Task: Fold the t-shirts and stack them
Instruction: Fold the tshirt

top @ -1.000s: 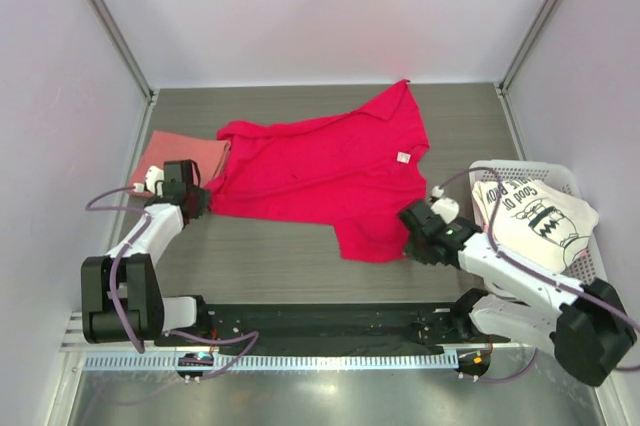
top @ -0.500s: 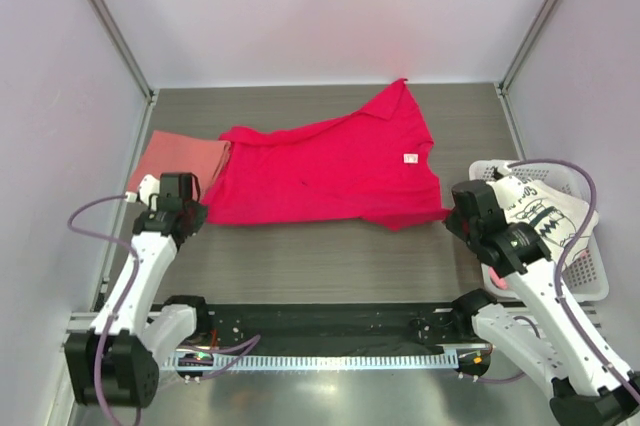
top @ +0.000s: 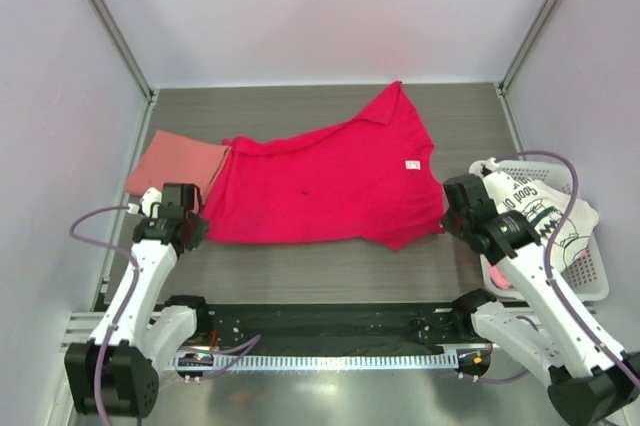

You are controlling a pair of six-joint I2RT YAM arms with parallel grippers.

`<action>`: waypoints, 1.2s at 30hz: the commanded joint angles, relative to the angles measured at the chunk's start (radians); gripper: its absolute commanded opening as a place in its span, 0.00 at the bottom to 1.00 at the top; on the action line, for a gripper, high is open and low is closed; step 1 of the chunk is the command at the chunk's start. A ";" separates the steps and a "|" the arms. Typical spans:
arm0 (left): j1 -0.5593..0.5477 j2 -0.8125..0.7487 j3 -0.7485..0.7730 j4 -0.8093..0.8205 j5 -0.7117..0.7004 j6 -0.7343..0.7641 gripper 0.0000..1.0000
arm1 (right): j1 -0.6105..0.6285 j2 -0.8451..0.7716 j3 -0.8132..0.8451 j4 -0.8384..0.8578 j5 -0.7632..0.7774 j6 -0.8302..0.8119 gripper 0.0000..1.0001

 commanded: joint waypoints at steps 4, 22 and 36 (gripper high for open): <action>-0.002 0.193 0.169 -0.005 -0.056 0.037 0.00 | -0.005 0.149 0.129 0.113 0.021 -0.088 0.01; -0.002 0.679 0.479 0.027 -0.096 -0.032 0.00 | -0.161 0.640 0.511 0.194 -0.103 -0.215 0.01; -0.002 0.821 0.606 0.052 -0.085 -0.069 0.00 | -0.229 0.855 0.683 0.225 -0.147 -0.272 0.01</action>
